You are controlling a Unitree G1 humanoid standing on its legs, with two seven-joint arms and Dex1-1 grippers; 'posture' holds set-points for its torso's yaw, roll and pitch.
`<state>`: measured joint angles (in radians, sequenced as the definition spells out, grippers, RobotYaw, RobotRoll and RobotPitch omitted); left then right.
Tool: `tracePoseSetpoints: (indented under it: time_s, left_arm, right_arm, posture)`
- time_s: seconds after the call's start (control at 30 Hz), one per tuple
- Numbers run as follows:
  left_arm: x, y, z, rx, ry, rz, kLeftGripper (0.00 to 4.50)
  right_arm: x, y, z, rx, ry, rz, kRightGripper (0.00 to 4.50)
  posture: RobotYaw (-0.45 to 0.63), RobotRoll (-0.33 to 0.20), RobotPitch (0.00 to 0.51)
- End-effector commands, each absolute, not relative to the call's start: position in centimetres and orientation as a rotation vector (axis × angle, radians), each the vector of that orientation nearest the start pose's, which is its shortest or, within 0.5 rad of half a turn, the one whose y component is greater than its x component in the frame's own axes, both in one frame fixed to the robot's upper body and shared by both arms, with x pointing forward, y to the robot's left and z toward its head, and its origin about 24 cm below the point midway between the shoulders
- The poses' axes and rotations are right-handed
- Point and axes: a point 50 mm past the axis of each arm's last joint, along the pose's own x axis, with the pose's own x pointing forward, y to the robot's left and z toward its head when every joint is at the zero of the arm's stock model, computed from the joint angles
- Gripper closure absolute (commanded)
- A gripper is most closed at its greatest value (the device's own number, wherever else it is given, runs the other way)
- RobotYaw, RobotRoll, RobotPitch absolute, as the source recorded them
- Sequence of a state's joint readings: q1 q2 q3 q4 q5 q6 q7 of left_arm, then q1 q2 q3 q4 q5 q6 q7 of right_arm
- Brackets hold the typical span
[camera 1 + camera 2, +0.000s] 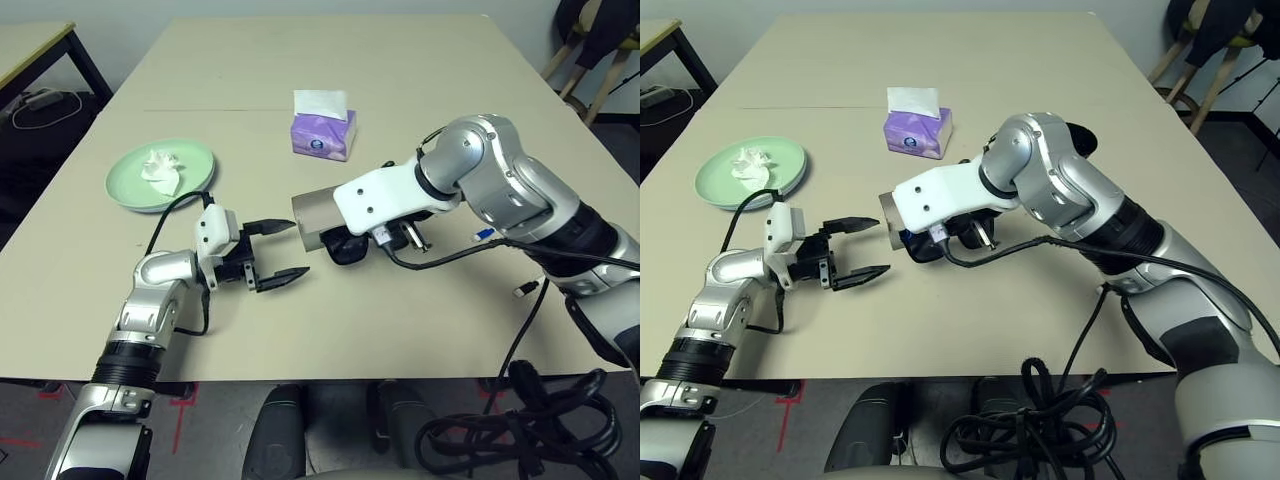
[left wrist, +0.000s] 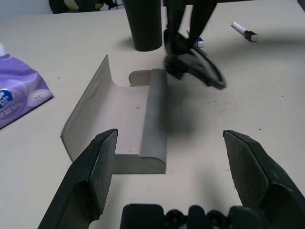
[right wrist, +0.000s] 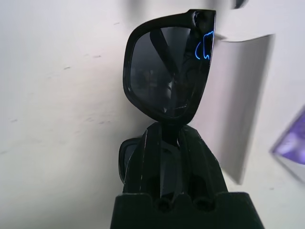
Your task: Organize and tidy the items on the table.
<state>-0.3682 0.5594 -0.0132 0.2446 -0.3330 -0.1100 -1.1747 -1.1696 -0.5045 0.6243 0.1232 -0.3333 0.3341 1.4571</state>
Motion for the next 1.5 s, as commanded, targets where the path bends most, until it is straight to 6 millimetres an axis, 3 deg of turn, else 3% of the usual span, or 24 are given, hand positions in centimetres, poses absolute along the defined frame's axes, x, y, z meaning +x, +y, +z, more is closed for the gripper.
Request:
tracePoseSetpoints:
  time_s: [0.03,0.3,0.63,1.1,1.5]
  left_arm:
    - [29.0,20.4,11.9,0.357,-0.083,-1.129,0.00]
    - [28.5,20.6,12.1,0.361,-0.084,-1.108,0.00]
    - [28.2,20.7,12.1,0.361,-0.078,-1.093,0.00]
    - [27.9,20.6,11.9,0.363,-0.075,-1.086,0.00]
    - [27.9,20.7,11.9,0.366,-0.077,-1.080,0.00]
  right_arm:
    - [33.4,-4.9,23.7,-1.482,0.246,1.332,4.08]
    - [36.0,-3.9,22.3,-1.470,0.302,1.274,4.08]
    - [37.6,-3.3,21.5,-1.459,0.344,1.233,4.08]
    - [37.7,-3.1,20.3,-1.496,0.341,1.257,4.08]
    - [37.3,-2.4,20.4,-1.520,0.313,1.277,4.08]
  posture:
    - [0.15,0.000,0.107]
    - [0.18,0.000,0.116]
    - [0.19,0.000,0.121]
    - [0.20,0.000,0.127]
    - [0.20,0.000,0.123]
